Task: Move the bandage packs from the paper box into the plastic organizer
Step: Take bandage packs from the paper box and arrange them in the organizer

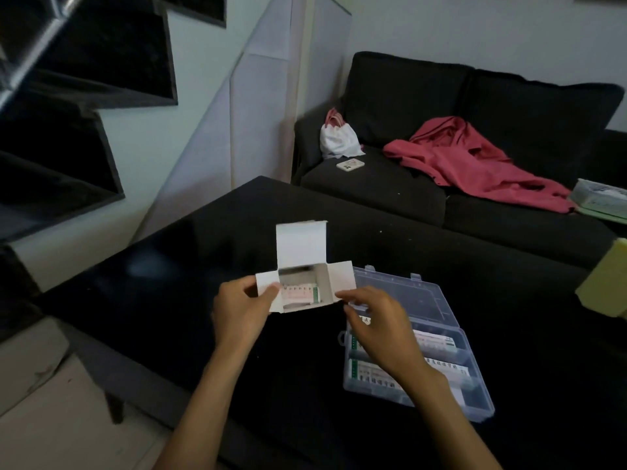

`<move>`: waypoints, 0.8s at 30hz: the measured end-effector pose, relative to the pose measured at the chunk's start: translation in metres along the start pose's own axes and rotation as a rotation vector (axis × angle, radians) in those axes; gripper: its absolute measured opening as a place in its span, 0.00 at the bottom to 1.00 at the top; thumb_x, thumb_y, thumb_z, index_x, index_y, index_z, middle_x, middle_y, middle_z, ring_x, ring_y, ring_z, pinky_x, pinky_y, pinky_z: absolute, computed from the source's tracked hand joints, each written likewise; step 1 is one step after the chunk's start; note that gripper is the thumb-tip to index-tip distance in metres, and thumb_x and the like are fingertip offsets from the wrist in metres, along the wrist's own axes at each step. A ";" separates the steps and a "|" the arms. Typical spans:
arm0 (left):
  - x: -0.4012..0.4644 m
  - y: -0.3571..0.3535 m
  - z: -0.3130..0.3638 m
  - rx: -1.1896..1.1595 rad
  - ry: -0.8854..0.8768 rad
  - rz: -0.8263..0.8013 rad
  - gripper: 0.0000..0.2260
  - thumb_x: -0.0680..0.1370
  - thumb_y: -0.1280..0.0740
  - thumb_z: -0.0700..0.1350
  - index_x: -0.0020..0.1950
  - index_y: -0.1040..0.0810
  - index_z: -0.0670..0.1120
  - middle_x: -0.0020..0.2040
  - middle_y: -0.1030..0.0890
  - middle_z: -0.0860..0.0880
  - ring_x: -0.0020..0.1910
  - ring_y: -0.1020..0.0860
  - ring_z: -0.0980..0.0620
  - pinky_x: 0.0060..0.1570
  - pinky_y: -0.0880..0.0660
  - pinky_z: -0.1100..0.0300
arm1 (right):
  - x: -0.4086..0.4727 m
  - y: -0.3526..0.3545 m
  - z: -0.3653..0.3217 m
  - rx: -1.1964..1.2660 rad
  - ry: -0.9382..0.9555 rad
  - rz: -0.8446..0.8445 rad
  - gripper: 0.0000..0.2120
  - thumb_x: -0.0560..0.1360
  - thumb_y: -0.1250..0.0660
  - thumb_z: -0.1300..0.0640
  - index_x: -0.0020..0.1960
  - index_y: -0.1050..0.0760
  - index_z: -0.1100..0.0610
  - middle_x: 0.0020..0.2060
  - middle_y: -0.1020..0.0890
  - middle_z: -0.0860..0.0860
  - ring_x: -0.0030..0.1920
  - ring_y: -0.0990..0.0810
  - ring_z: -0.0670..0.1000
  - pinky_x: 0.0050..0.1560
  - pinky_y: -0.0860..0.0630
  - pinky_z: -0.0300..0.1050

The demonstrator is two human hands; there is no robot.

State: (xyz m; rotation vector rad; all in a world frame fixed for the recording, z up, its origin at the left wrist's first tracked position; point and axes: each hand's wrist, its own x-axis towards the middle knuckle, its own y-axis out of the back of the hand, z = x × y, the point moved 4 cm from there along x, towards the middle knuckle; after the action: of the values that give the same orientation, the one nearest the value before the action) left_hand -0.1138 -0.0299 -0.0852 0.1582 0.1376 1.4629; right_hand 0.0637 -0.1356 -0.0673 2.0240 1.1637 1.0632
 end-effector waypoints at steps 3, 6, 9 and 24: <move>-0.002 0.001 0.005 0.062 -0.018 0.023 0.03 0.74 0.29 0.46 0.46 0.18 0.52 0.39 0.18 0.54 0.38 0.18 0.53 0.42 0.19 0.51 | 0.001 -0.002 -0.004 -0.015 0.035 0.029 0.11 0.77 0.35 0.59 0.57 0.20 0.51 0.52 0.19 0.47 0.54 0.23 0.46 0.51 0.25 0.38; 0.000 0.000 0.003 0.144 -0.027 -0.020 0.05 0.73 0.29 0.48 0.37 0.22 0.54 0.40 0.17 0.55 0.42 0.18 0.50 0.44 0.19 0.48 | 0.000 -0.007 -0.015 -0.054 0.076 0.027 0.11 0.78 0.36 0.59 0.58 0.20 0.53 0.52 0.18 0.48 0.53 0.23 0.47 0.51 0.27 0.37; 0.004 0.001 0.000 0.203 -0.002 -0.113 0.04 0.71 0.28 0.49 0.37 0.20 0.53 0.39 0.16 0.53 0.42 0.18 0.48 0.45 0.20 0.47 | 0.003 -0.012 -0.031 -0.064 0.124 -0.006 0.13 0.78 0.37 0.58 0.61 0.22 0.53 0.56 0.18 0.49 0.56 0.22 0.48 0.57 0.27 0.38; 0.010 -0.001 -0.005 0.094 0.069 -0.257 0.03 0.74 0.28 0.43 0.42 0.20 0.49 0.43 0.16 0.46 0.43 0.17 0.48 0.44 0.19 0.51 | 0.043 -0.047 -0.055 -0.406 -0.078 -0.554 0.15 0.78 0.40 0.62 0.65 0.30 0.63 0.63 0.27 0.60 0.64 0.30 0.59 0.62 0.31 0.50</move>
State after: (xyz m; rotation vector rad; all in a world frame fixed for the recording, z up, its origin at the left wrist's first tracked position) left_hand -0.1122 -0.0204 -0.0899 0.1607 0.2731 1.2066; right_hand 0.0096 -0.0718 -0.0596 1.3108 1.2460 0.8416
